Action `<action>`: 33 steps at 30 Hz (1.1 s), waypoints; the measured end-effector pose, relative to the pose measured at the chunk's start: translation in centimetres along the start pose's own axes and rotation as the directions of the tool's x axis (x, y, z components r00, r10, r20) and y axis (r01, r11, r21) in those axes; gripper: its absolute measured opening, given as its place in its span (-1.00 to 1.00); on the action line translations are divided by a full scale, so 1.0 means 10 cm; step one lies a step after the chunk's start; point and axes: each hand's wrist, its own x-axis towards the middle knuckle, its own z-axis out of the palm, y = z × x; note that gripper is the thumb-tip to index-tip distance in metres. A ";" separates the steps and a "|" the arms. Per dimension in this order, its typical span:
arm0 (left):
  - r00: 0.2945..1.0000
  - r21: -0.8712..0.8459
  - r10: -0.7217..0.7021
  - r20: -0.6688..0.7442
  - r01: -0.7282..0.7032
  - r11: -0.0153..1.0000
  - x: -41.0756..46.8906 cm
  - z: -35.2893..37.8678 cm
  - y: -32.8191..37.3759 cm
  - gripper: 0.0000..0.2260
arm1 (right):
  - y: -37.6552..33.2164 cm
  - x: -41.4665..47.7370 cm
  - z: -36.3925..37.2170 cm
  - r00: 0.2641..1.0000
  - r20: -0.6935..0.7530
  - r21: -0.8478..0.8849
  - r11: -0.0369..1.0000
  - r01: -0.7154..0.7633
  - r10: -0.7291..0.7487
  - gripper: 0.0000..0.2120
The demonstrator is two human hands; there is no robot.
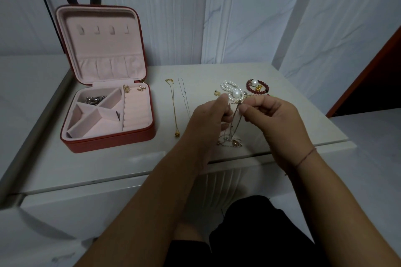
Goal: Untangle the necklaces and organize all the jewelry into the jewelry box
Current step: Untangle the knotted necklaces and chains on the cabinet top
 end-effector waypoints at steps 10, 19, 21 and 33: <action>0.983 0.084 0.177 -0.049 -0.173 0.981 0.02 -0.06 -0.07 -0.90 | 0.06 0.02 -0.02 0.998 0.013 0.116 0.992 -0.055 0.054 -0.91; 0.922 0.217 0.386 -0.018 -0.373 0.902 0.02 -0.06 -0.06 -0.86 | 0.04 0.01 -0.02 0.997 0.027 0.085 0.994 -0.068 0.066 -0.83; 0.919 0.231 0.393 -0.018 -0.379 0.896 0.02 -0.05 -0.05 -0.90 | 0.04 0.01 -0.02 0.997 0.020 0.086 0.994 -0.069 0.068 -0.91; 0.887 0.298 0.457 -0.064 -0.420 0.857 0.04 -0.06 -0.07 -0.95 | -0.06 -0.06 0.02 0.995 -0.100 -0.049 0.999 -0.009 0.004 -0.93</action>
